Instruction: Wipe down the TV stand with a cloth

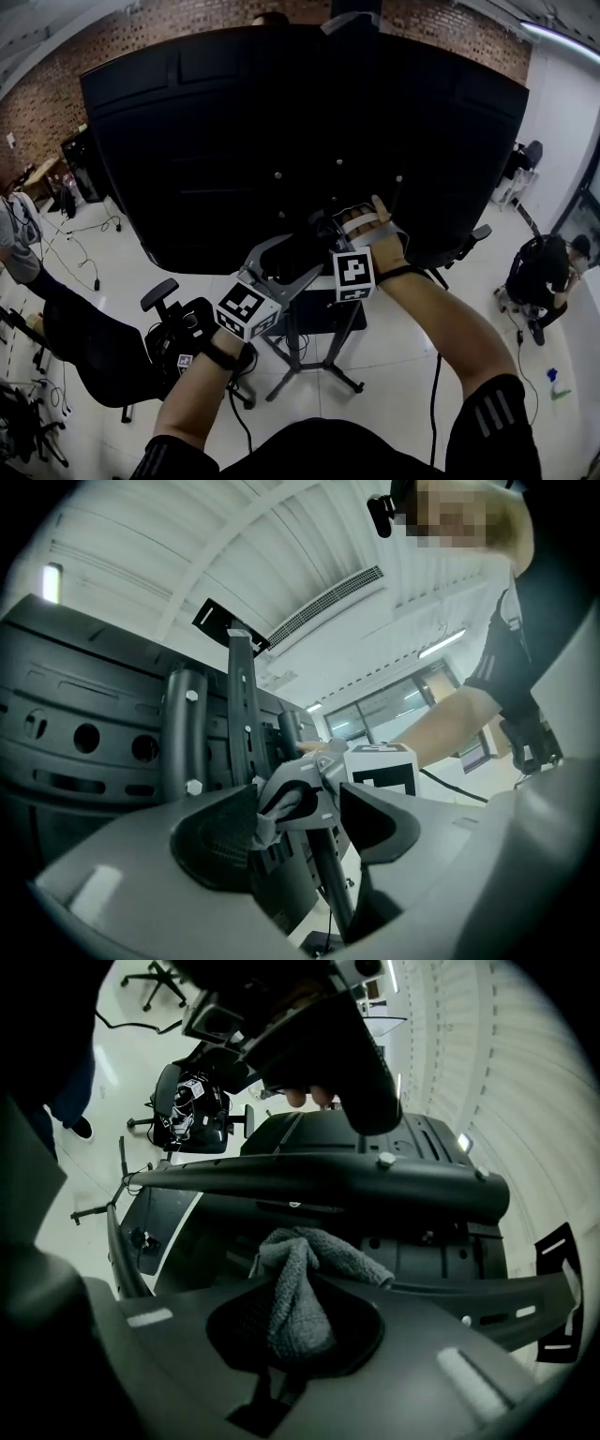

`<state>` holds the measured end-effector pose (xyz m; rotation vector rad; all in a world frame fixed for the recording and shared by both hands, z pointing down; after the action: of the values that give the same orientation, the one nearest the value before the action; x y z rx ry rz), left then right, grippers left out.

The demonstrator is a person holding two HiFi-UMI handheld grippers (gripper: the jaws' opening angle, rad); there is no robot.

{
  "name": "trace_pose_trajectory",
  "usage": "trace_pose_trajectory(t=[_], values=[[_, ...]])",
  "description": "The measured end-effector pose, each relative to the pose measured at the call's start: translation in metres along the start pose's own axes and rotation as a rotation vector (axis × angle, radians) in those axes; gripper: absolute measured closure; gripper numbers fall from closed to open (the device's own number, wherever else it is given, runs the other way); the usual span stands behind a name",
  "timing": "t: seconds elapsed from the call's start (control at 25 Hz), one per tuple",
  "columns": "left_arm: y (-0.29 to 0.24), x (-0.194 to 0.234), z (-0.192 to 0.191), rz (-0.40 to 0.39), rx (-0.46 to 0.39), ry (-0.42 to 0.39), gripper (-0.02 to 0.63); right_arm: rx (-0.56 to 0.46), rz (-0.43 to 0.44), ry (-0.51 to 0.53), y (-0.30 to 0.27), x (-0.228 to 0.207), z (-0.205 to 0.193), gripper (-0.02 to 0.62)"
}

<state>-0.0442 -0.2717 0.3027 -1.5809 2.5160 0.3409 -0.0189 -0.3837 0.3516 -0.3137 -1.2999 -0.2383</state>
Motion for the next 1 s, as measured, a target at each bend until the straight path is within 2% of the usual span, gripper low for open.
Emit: trace_pose_trajectory(t=[0.48,0.6,0.8,1.0], values=[[0.008,-0.018,-0.046,0.002,0.042,0.096,0.307,0.014,0.142,-0.093,-0.005,0.075,0.010,0.575],[0.009,-0.021,-0.047,0.004,0.045,0.100,0.307,-0.016,0.113,-0.185,0.007,0.061,0.013,0.575],[0.010,-0.028,-0.033,-0.004,0.009,0.103,0.307,-0.126,0.084,-0.479,0.049,0.022,0.016,0.575],[-0.014,-0.036,0.003,-0.056,-0.042,0.044,0.307,-0.161,0.014,-0.577,0.088,-0.021,-0.008,0.574]])
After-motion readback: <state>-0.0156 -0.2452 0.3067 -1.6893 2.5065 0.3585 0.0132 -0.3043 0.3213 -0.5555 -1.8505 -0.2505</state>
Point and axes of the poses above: the fingertips, and each gripper's own axes: y backward along the fingers, x to its left, z out of its top, the point moved 1 cm from there along y, backward along the fingers, and after that the axes turned 10 degrees about -z, right-handed, at the moved point
